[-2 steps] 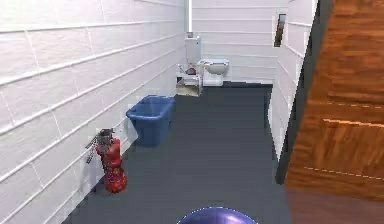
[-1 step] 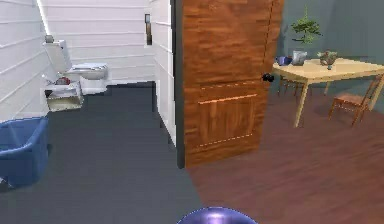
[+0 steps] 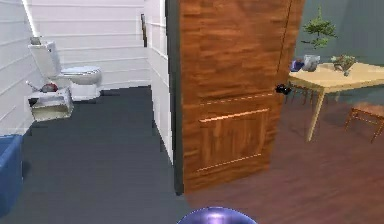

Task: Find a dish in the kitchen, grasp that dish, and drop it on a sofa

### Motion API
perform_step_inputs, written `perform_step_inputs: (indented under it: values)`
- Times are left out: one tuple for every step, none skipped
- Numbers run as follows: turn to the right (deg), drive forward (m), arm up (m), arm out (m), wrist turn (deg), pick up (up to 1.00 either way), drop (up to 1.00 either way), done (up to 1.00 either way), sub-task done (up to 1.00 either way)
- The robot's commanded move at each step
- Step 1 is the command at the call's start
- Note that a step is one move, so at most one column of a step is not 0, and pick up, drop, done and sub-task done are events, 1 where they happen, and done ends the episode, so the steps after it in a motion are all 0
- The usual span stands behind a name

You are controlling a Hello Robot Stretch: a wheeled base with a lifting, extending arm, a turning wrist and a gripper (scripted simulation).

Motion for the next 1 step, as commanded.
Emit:
perform_step_inputs:
  values:
    - [45.0, 0.00, 0.00, 0.00, 0.0, 0.00, 0.00, 0.00, 0.00]
